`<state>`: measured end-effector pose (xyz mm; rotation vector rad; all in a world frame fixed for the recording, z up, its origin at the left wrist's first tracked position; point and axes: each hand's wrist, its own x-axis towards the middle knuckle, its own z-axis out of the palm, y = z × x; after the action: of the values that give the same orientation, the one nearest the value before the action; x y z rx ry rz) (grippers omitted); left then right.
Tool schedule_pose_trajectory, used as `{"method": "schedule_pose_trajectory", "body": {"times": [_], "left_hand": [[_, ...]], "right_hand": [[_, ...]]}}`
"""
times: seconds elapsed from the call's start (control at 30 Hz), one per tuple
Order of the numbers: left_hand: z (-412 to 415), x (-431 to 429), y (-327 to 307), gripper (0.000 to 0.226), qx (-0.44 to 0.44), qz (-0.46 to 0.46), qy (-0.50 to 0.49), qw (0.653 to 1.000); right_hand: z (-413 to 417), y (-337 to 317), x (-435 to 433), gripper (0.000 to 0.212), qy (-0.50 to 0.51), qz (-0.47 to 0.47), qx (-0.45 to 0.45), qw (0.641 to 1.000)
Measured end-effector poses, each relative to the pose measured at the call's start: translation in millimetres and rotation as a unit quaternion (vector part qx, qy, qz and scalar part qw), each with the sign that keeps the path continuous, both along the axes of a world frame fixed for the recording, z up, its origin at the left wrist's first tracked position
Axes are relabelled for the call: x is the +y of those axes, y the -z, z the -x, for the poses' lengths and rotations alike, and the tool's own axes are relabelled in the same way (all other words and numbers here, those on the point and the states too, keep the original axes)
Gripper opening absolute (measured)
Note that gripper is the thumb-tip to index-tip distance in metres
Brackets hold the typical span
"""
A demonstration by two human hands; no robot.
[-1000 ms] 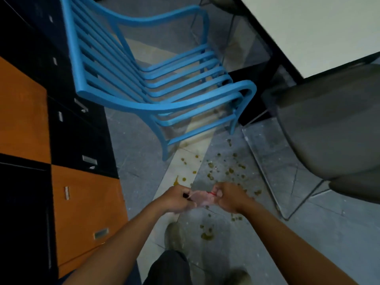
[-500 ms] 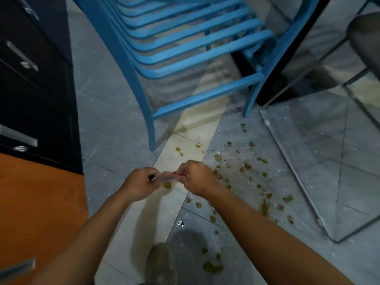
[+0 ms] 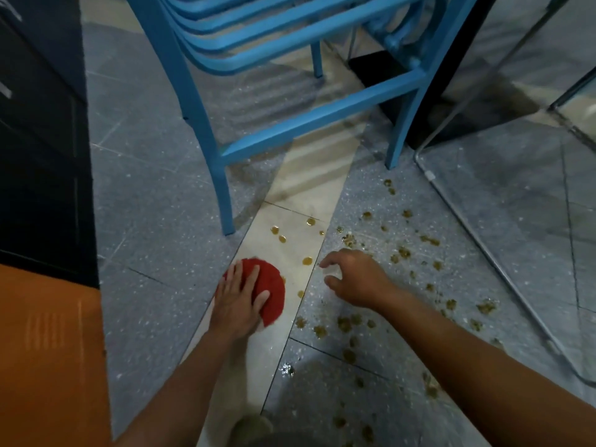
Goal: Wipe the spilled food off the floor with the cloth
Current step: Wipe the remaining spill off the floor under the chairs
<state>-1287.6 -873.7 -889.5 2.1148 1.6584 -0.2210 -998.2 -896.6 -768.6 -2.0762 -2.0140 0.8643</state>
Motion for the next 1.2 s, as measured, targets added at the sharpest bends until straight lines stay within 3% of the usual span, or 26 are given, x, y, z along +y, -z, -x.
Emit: {"method": "schedule_pose_trajectory", "body": {"times": [0.2,0.4,0.6,0.8,1.0,1.07,1.2], "left_hand": [[-16.4,-16.4,33.1,0.067,0.019,-0.082,0.026,0.996],[17.1,-37.1,49.2,0.062,0.014,-0.119,0.141,0.983],[-39.4,26.5,42.8,0.072,0.037,-0.107,0.012,0.994],[-5.0,-23.1,49.7,0.068,0.007,-0.099,0.147,0.984],[-94.4,68.0,36.2,0.069,0.017,-0.098,-0.018,0.995],[-109.6,60.9,36.4,0.068,0.008,-0.099,0.02,0.995],[-63.0,3.4,42.2,0.065,-0.023,-0.112,0.228,0.967]], "right_hand": [[-22.2,13.9,0.7,0.035,0.034,-0.009,-0.018,0.999],[-37.8,23.9,5.9,0.035,0.071,-0.027,-0.012,0.997],[-46.5,38.0,-0.7,0.036,0.099,-0.025,0.001,0.995],[-73.2,21.2,-4.4,0.034,0.138,-0.025,-0.005,0.99],[-72.8,23.5,-5.6,0.036,0.139,-0.016,-0.02,0.99],[-63.3,24.5,-2.5,0.036,0.126,-0.013,-0.015,0.992],[-61.2,20.1,6.7,0.032,0.128,-0.019,0.001,0.992]]}}
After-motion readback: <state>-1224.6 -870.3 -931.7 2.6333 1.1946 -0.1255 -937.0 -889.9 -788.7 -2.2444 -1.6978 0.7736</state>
